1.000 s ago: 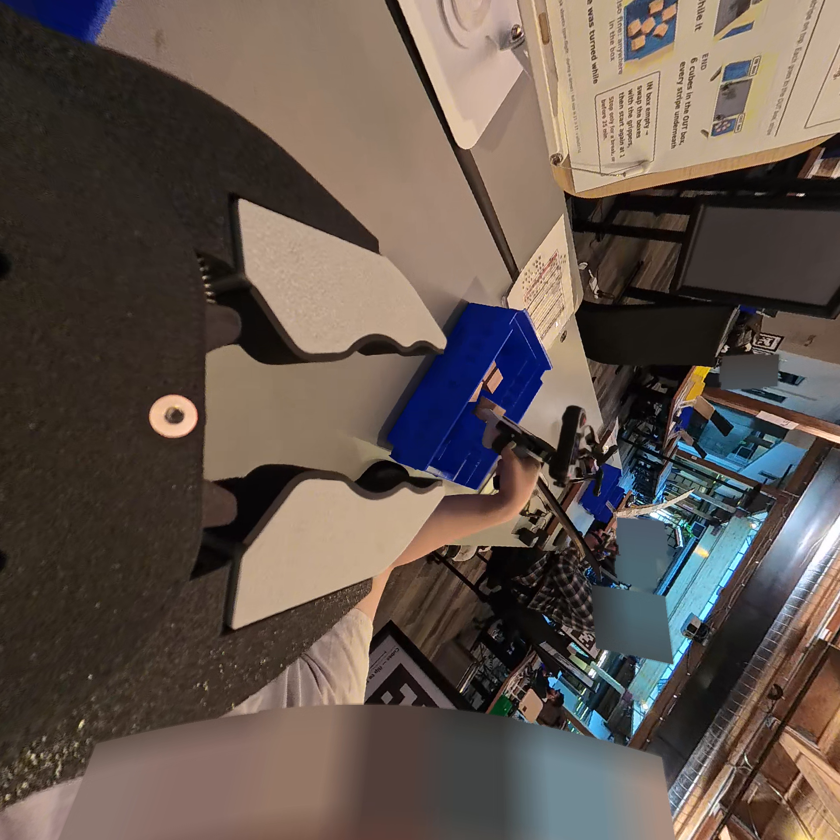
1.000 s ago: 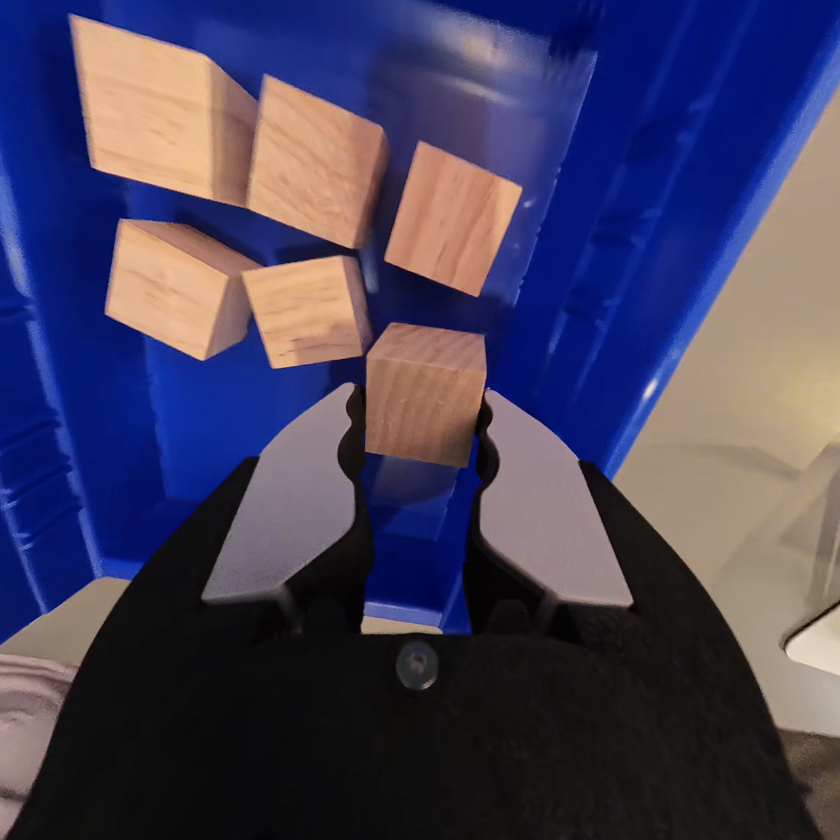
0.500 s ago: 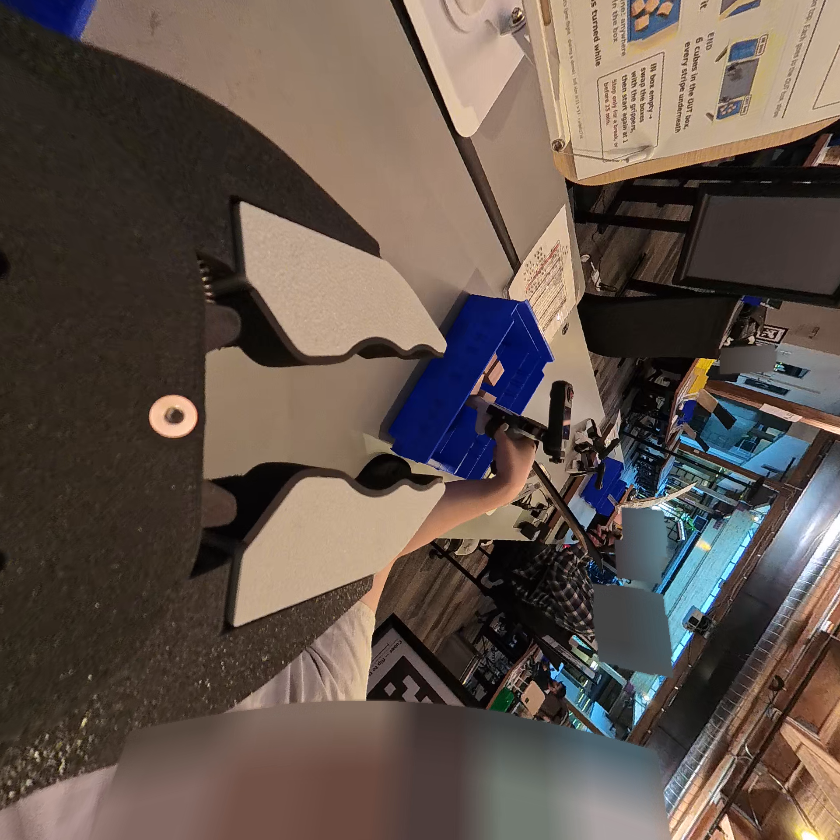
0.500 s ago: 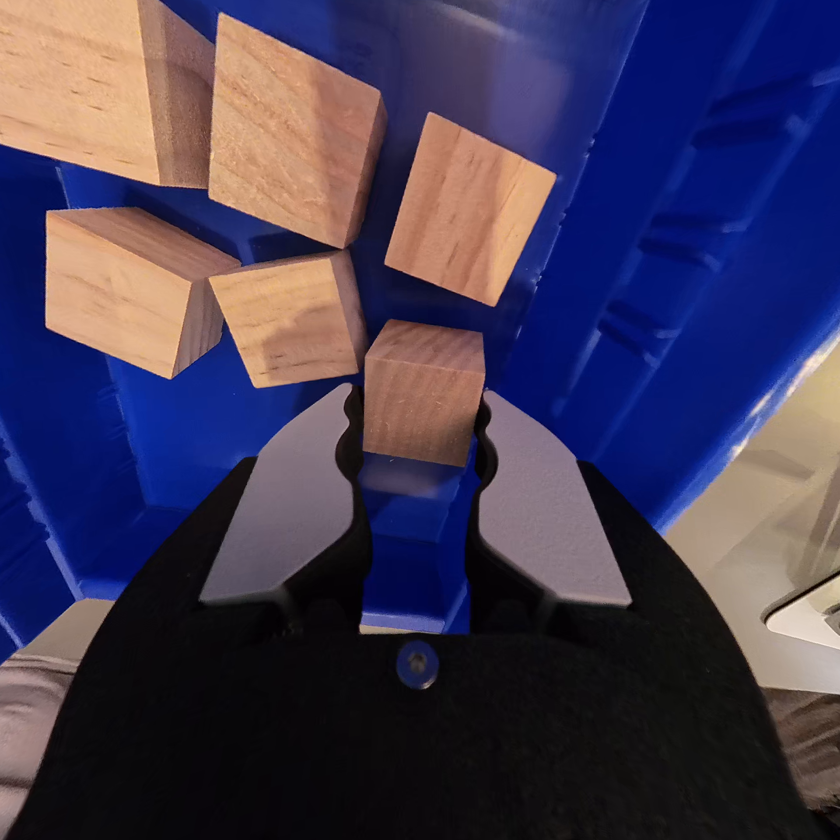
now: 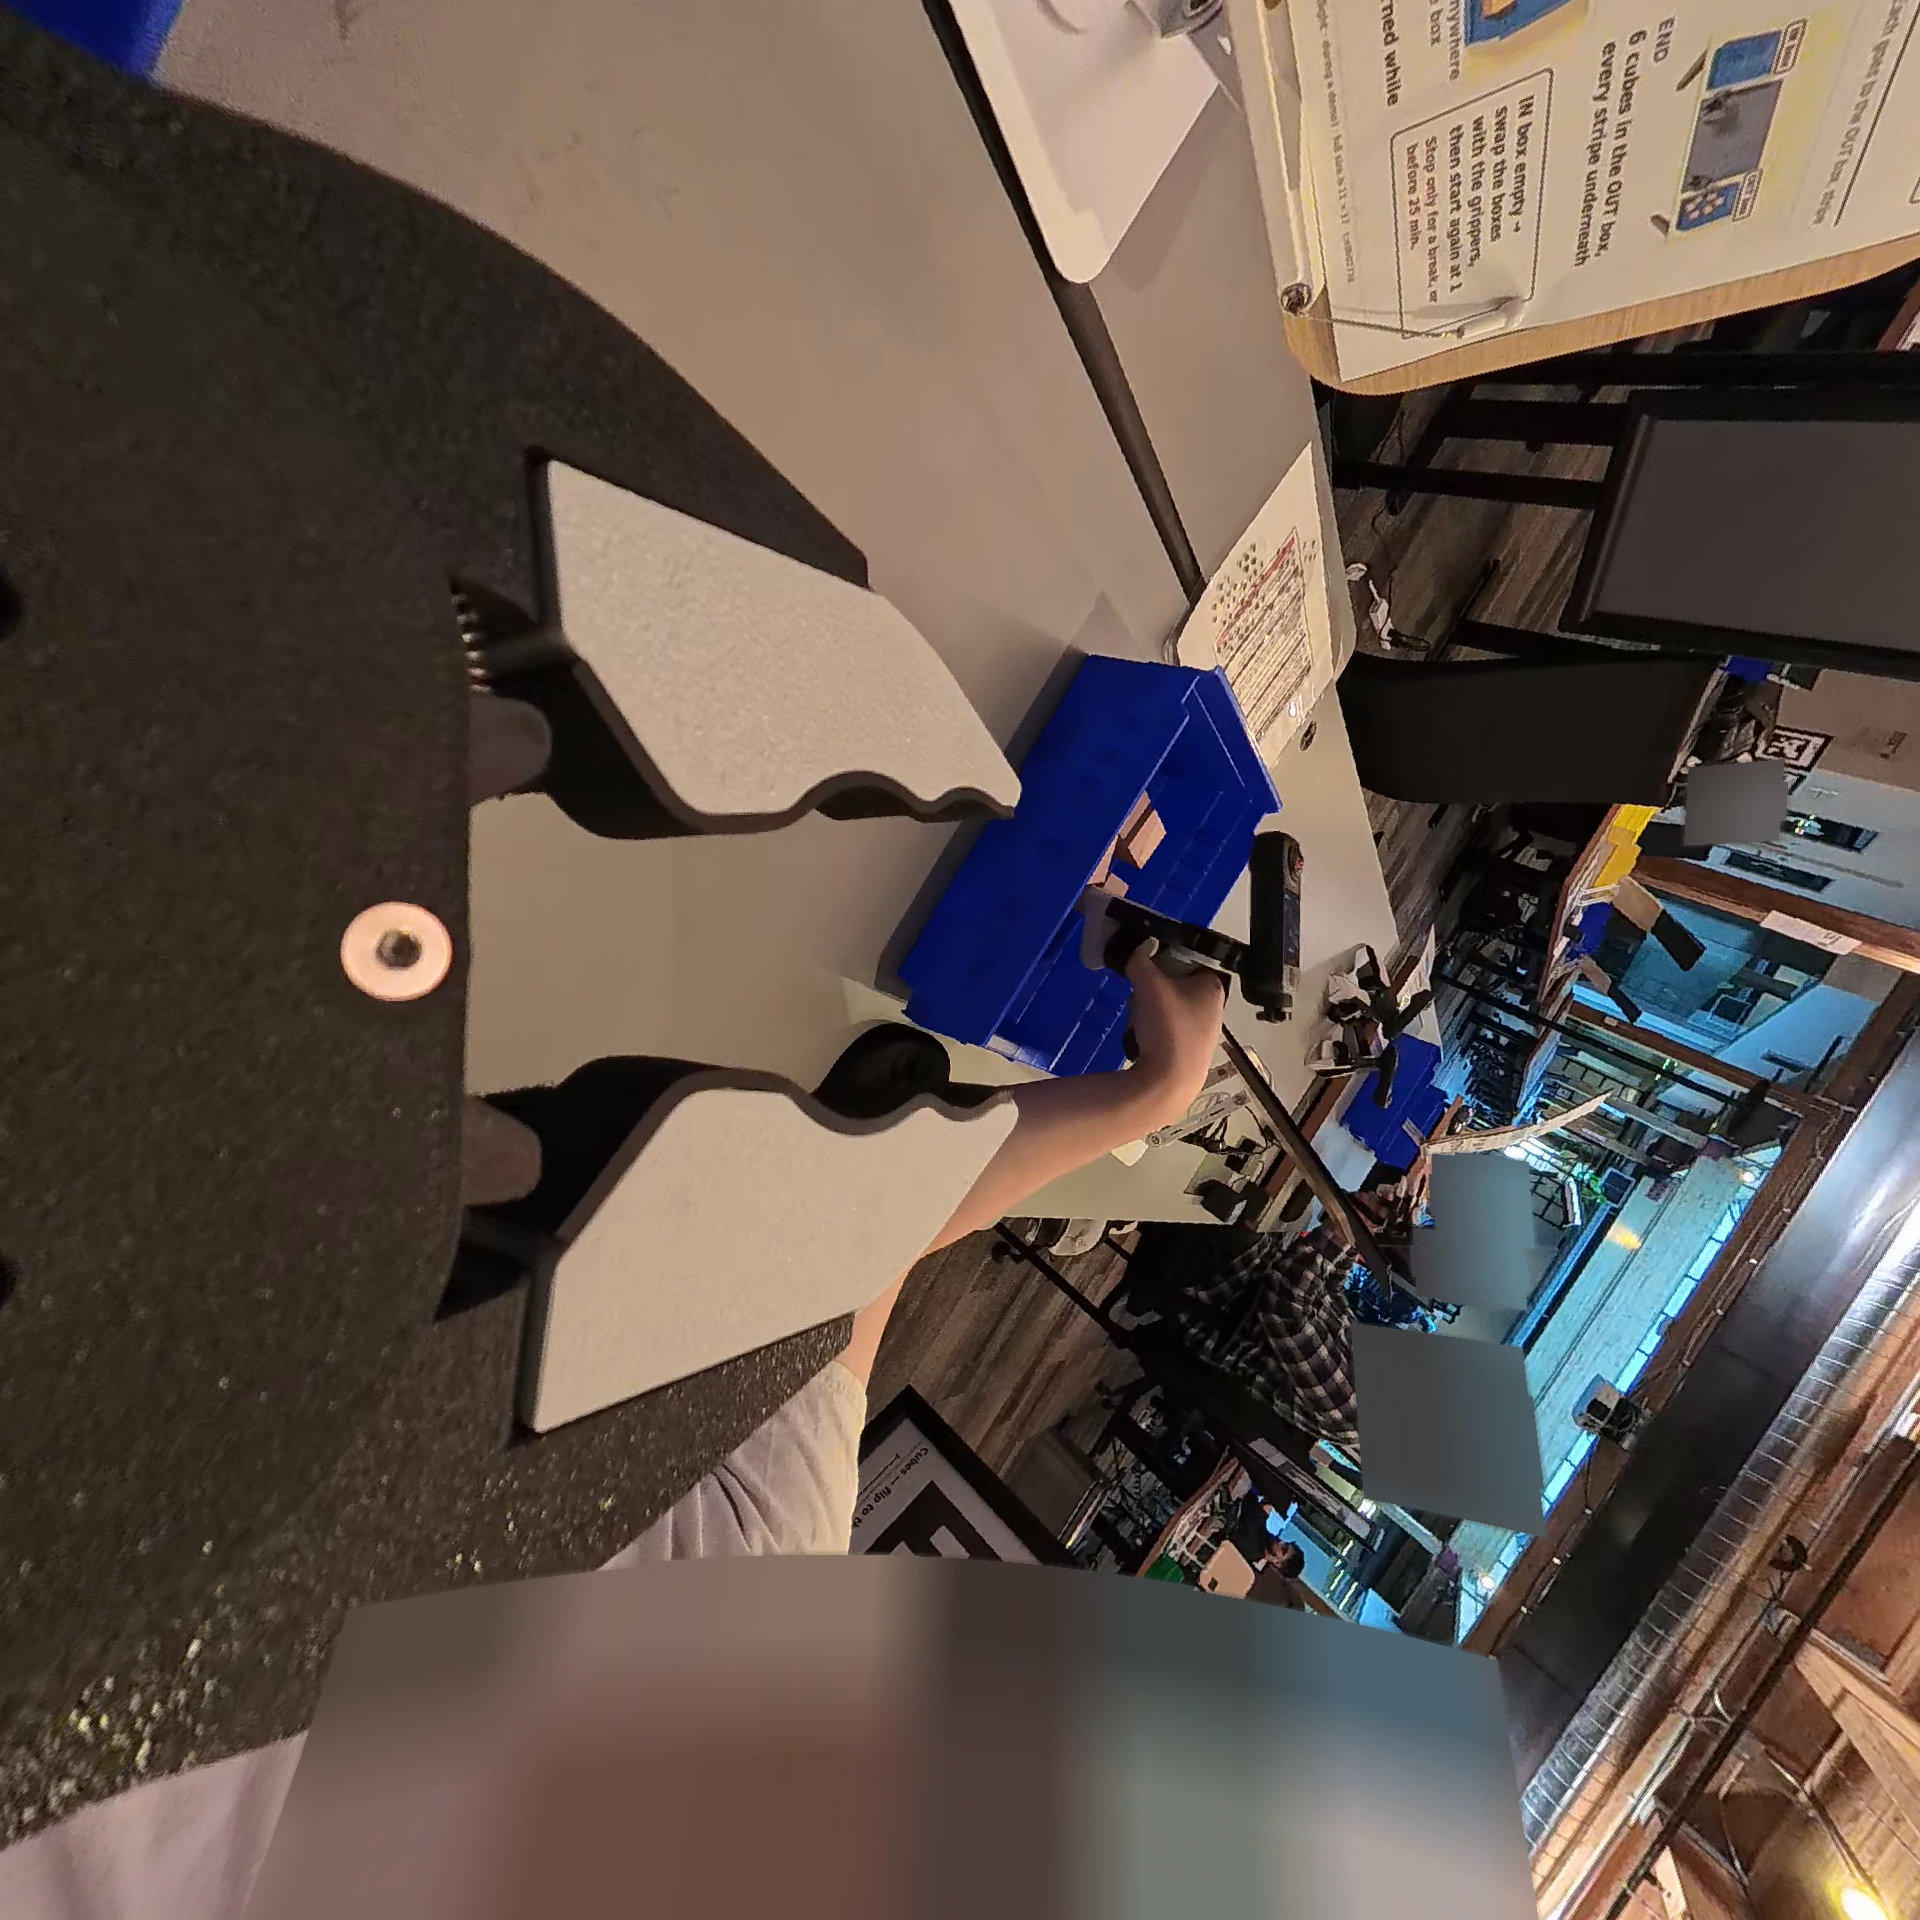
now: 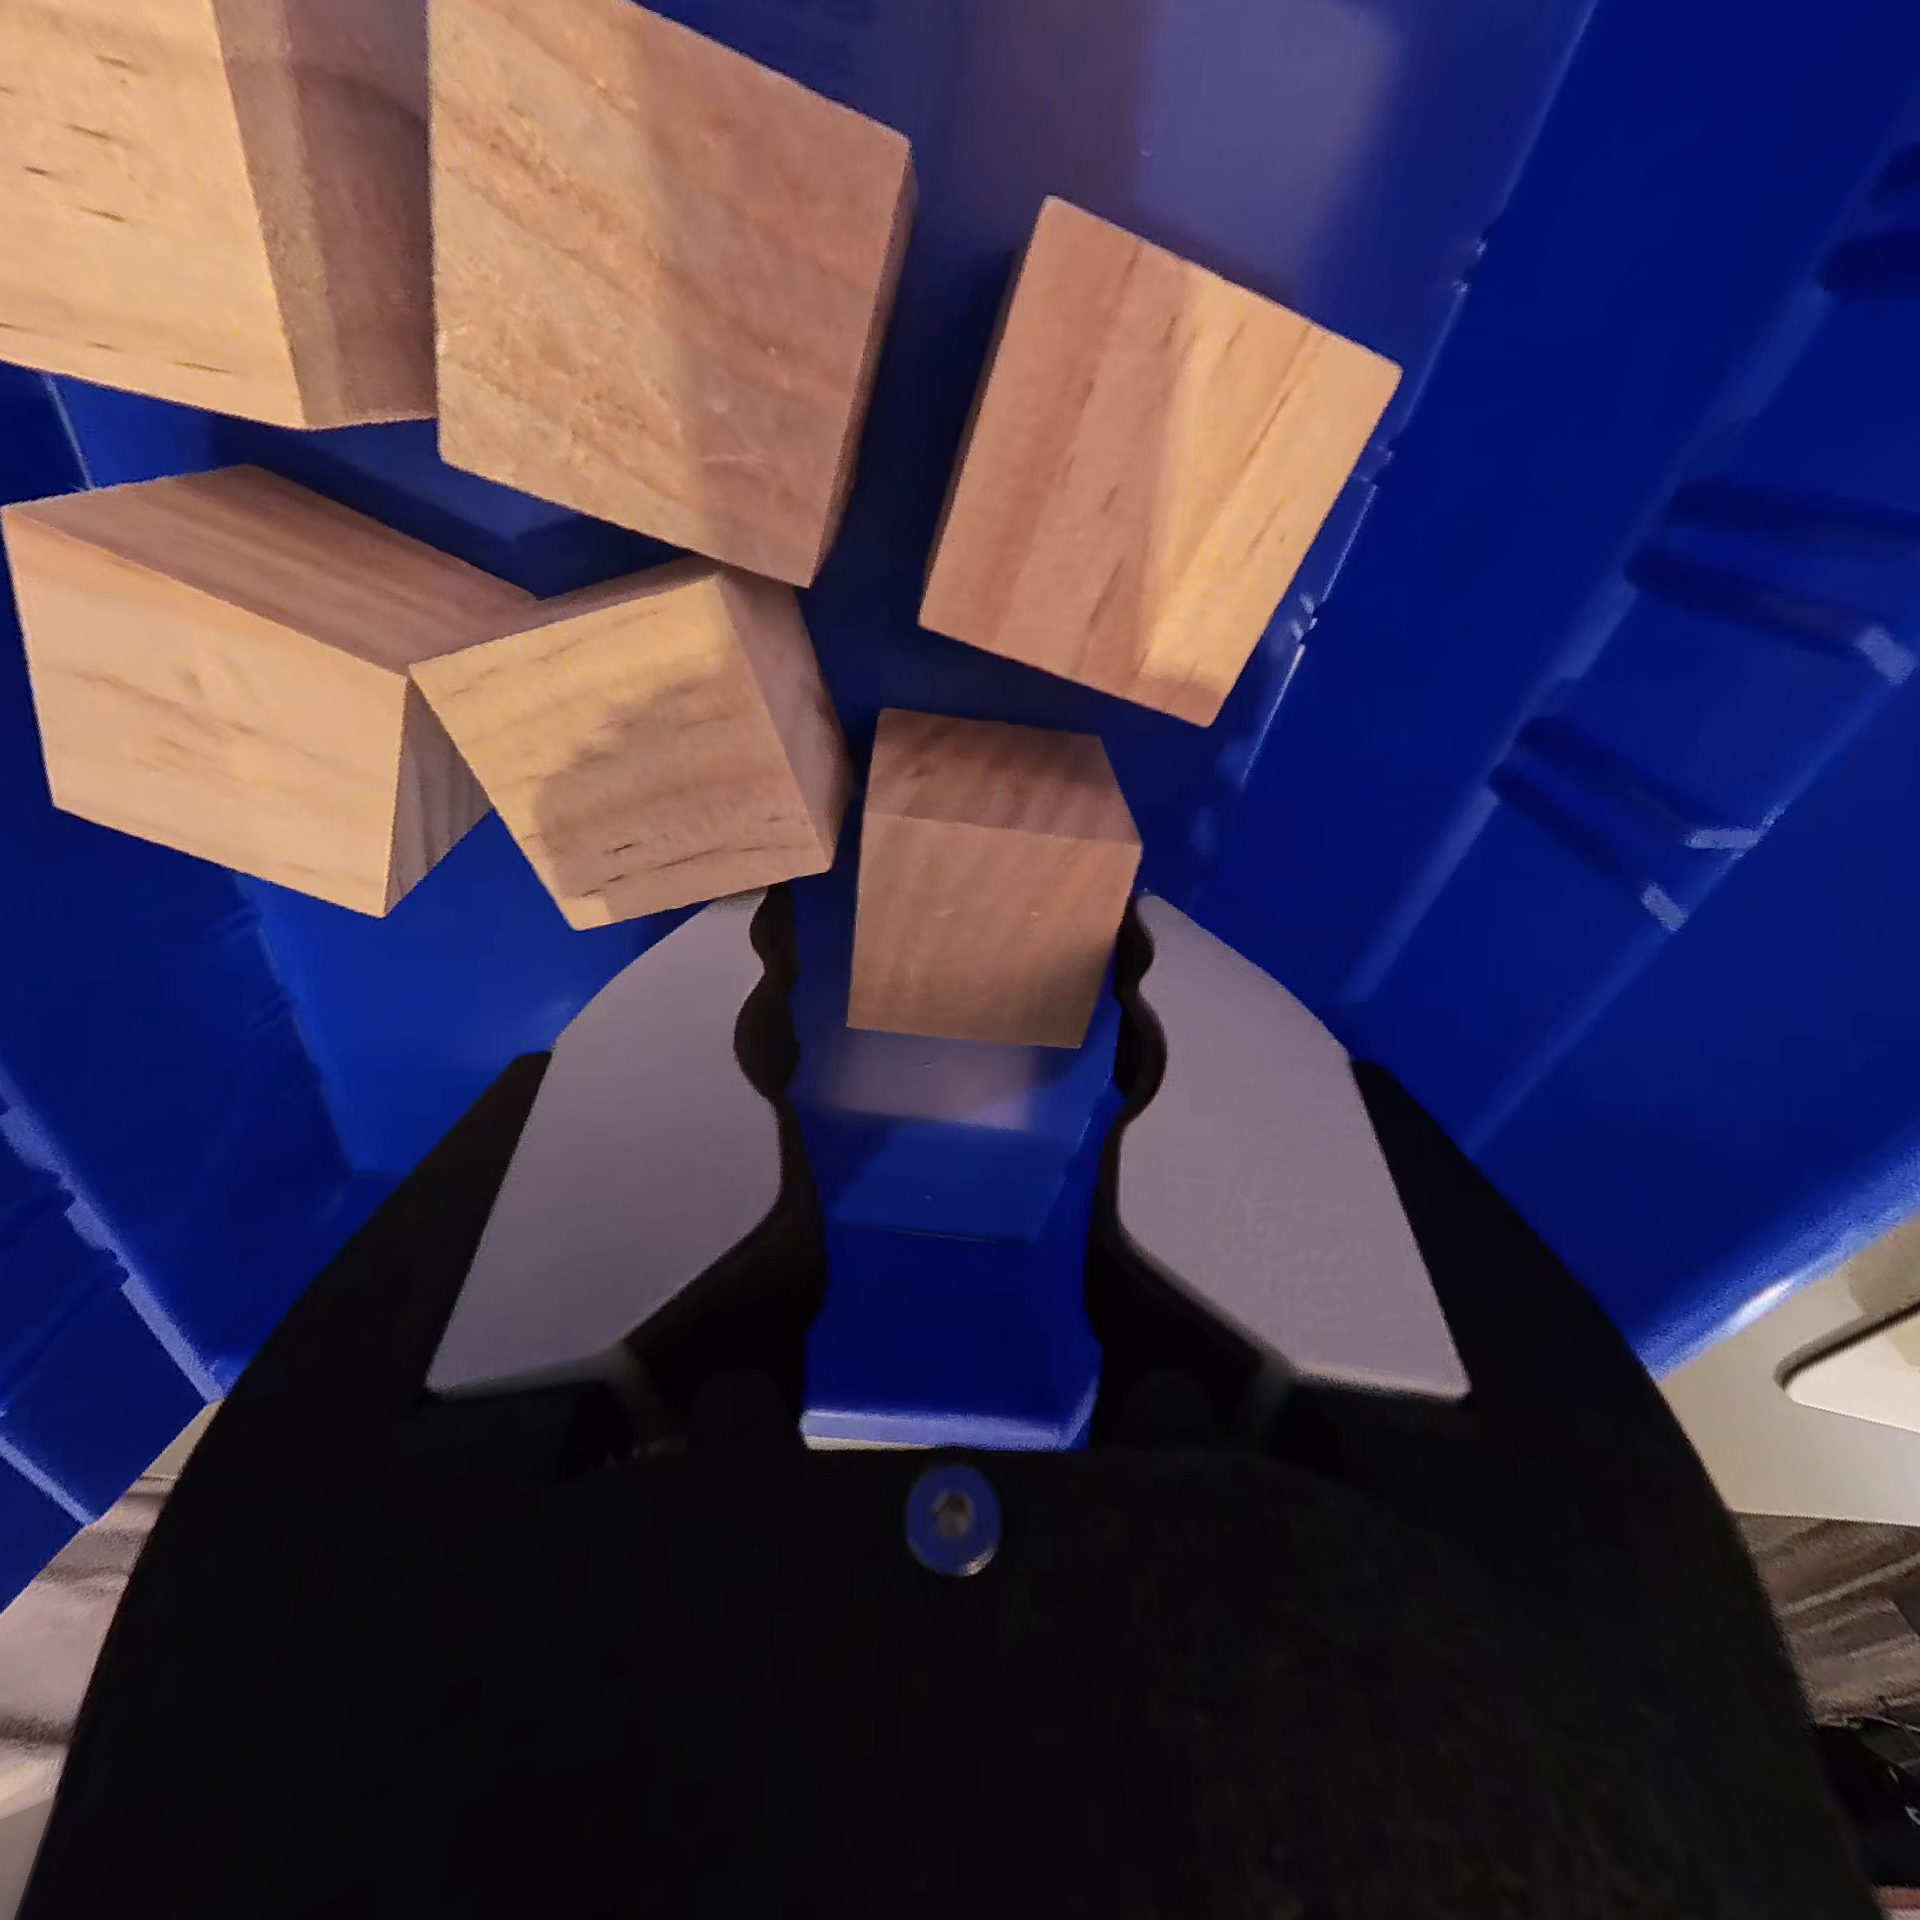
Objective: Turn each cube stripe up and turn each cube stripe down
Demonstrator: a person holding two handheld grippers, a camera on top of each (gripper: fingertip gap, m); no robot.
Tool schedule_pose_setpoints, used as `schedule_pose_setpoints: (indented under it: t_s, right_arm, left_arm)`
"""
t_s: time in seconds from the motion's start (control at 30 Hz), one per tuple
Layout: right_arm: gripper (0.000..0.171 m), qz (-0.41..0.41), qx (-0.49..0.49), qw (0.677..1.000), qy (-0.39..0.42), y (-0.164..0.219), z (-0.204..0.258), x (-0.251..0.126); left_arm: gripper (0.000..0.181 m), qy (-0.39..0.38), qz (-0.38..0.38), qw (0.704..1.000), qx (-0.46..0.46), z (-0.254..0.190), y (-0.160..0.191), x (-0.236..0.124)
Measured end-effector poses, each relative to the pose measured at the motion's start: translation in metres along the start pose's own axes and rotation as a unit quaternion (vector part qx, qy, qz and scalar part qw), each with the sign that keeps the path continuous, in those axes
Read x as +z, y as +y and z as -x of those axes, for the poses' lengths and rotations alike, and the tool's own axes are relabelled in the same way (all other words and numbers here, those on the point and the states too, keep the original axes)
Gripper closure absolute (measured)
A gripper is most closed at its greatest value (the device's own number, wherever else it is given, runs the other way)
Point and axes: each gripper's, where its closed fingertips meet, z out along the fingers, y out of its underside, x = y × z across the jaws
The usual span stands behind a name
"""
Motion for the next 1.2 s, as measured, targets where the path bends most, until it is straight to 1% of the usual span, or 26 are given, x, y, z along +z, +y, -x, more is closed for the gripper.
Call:
schedule_pose_setpoints:
  t_s: [0.1,0.2,0.3,0.4,0.47,0.63,0.77,0.9,1.03,1.1,1.2]
  right_arm:
    - [0.111,-0.004,-0.004,1.000,-0.001,0.002,0.002,-0.006]
    - [0.110,-0.058,-0.017,0.998,0.010,-0.008,0.005,-0.026]
    - [0.112,-0.098,-0.087,0.991,0.007,-0.019,0.021,-0.037]
    - [0.114,-0.083,-0.119,0.989,0.021,-0.022,0.023,-0.030]
    - [0.117,-0.083,-0.123,0.989,-0.007,-0.024,0.031,-0.027]
    - [0.122,-0.090,-0.125,0.987,-0.044,-0.024,0.039,-0.025]
    - [0.124,-0.075,-0.116,0.989,-0.060,-0.020,0.045,-0.025]
    - [0.126,-0.077,-0.119,0.989,-0.049,-0.021,0.045,-0.027]
    - [0.126,-0.112,-0.107,0.987,-0.049,-0.019,0.038,-0.043]
    - [0.127,-0.113,-0.100,0.988,-0.031,-0.010,0.028,-0.049]
    - [0.125,-0.091,-0.105,0.990,0.008,0.001,0.010,-0.045]
  left_arm:
    - [0.133,0.001,0.001,1.000,-0.001,-0.001,0.000,0.000]
    - [0.133,0.001,0.001,1.000,0.001,-0.002,0.000,-0.001]
    - [0.133,0.002,0.002,1.000,0.001,-0.003,0.000,0.000]
    - [0.133,0.004,0.007,1.000,-0.004,-0.002,0.003,0.002]
    - [0.134,0.006,0.011,1.000,-0.007,-0.002,0.004,0.004]
    - [0.134,0.005,0.019,1.000,-0.006,-0.002,0.007,0.006]
    - [0.134,0.006,0.019,1.000,-0.010,-0.002,0.008,0.007]
    - [0.134,0.007,0.022,1.000,-0.009,-0.003,0.008,0.008]
    - [0.134,0.008,0.019,1.000,-0.008,-0.004,0.007,0.005]
    - [0.134,0.008,0.016,1.000,-0.007,-0.004,0.006,0.004]
    - [0.135,0.010,0.015,1.000,-0.009,-0.005,0.006,0.004]
